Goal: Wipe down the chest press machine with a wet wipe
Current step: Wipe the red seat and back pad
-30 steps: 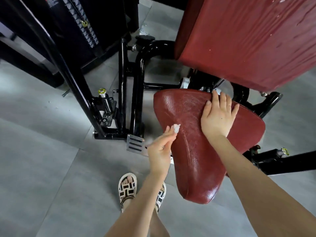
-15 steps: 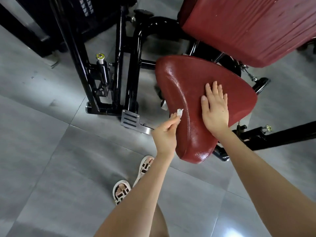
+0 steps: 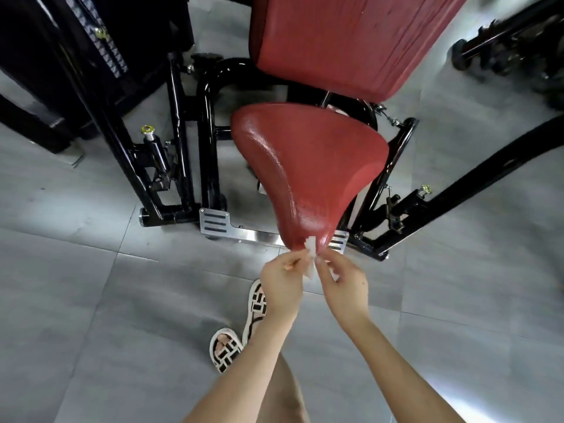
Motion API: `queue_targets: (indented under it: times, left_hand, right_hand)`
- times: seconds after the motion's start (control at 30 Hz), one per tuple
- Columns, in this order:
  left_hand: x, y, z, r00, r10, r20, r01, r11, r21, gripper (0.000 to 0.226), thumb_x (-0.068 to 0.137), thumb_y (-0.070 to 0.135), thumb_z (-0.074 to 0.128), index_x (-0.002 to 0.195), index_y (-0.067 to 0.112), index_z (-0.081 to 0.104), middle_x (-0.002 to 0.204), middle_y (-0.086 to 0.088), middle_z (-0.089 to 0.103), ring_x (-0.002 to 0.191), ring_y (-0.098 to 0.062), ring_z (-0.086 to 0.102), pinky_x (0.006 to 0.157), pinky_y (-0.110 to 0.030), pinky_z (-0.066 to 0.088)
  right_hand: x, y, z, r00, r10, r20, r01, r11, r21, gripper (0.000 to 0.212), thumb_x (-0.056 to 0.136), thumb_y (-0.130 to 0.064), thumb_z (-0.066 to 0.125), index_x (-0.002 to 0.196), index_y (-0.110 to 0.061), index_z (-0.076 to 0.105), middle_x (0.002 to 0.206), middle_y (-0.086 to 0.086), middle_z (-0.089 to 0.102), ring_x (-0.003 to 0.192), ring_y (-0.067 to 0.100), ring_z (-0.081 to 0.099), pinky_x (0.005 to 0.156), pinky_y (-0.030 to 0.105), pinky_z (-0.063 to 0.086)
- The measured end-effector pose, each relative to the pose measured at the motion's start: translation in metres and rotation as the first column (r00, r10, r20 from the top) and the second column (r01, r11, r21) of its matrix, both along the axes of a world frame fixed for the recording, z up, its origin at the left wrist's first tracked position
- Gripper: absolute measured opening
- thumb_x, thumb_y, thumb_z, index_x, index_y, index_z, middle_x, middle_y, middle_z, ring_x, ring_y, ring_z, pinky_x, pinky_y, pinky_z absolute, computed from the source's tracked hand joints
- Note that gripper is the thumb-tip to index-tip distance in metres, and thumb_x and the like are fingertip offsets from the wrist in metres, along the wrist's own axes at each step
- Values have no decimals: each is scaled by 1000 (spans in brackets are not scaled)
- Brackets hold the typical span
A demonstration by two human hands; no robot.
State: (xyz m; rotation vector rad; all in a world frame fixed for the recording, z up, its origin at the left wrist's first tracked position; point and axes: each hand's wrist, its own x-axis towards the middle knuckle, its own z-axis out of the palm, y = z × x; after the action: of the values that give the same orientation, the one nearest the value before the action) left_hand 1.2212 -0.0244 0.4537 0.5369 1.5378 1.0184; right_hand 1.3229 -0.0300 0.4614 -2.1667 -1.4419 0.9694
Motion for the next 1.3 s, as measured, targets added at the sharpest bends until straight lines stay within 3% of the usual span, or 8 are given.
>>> queue_targets:
  times: [0.13, 0.33, 0.57, 0.77, 0.87, 0.97, 1.17, 1.3]
  left_hand:
    - [-6, 27, 25, 987, -108, 117, 105, 994, 24, 35, 80, -3, 66, 66, 28, 72, 60, 4, 67, 62, -14, 59, 66, -25, 50]
    - [-24, 78, 32, 939, -342, -29, 343, 934, 99, 24, 80, -4, 65, 88, 17, 73, 89, -7, 72, 84, -17, 67, 83, -30, 52]
    - [-38, 130, 4, 771, -328, -545, 427, 902, 61, 27, 85, 1, 60, 108, 13, 68, 113, -1, 65, 104, -13, 58, 95, -28, 45]
    - [-25, 169, -10, 460, -403, -791, 534, 838, -116, 44, 88, 24, 63, 131, 22, 55, 144, -6, 43, 135, -27, 34, 111, -33, 23]
    - [-20, 187, -14, 283, -528, -800, 602, 747, -281, 60, 88, 37, 61, 142, 32, 37, 156, -1, 19, 145, -26, 10, 114, -36, 19]
    - [-20, 196, -15, 318, -580, -750, 620, 726, -298, 67, 85, 34, 65, 143, 34, 31, 157, 5, 11, 146, -21, 2, 111, -37, 27]
    - [-19, 202, -5, 296, -613, -733, 597, 718, -359, 58, 88, 24, 62, 141, 27, 39, 156, 3, 17, 145, -21, 10, 111, -33, 26]
    - [-17, 235, 32, 333, -581, -743, 536, 765, -357, 49, 90, 24, 60, 137, 26, 46, 148, -4, 38, 138, -22, 31, 113, -33, 25]
  right_hand:
    - [-6, 19, 34, 873, -243, -422, 219, 970, -104, 17, 91, -11, 60, 85, -25, 67, 65, -5, 63, 59, 14, 56, 56, 24, 48]
    - [30, 86, 26, 917, -293, -270, 325, 942, 83, 13, 91, -9, 60, 101, -10, 67, 87, 3, 69, 80, 15, 64, 72, 24, 51]
    - [38, 114, -35, 945, 226, 237, -285, 924, 256, 29, 90, 6, 46, 112, 3, 64, 76, 15, 55, 72, 33, 58, 64, 22, 32]
    - [79, 146, -43, 576, 753, 317, -817, 526, 234, 61, 59, 17, 53, 118, 2, 53, 87, 15, 62, 76, 28, 56, 74, 29, 44]
    - [84, 220, -42, 754, 560, 342, -641, 741, 200, 54, 67, 23, 60, 118, 4, 60, 81, 15, 58, 71, 29, 57, 64, 25, 45]
    - [69, 229, -45, 890, 344, 299, -412, 889, 202, 39, 77, 16, 57, 115, 6, 62, 75, 13, 54, 65, 22, 49, 63, 27, 49]
    - [67, 115, -41, 480, 860, 173, -874, 454, 172, 74, 60, 2, 75, 127, -10, 48, 98, 0, 52, 86, 16, 49, 75, 22, 44]
    - [97, 178, 16, 781, 622, -62, -596, 771, 227, 44, 81, 13, 54, 118, -9, 63, 88, -10, 54, 79, -3, 46, 74, 6, 40]
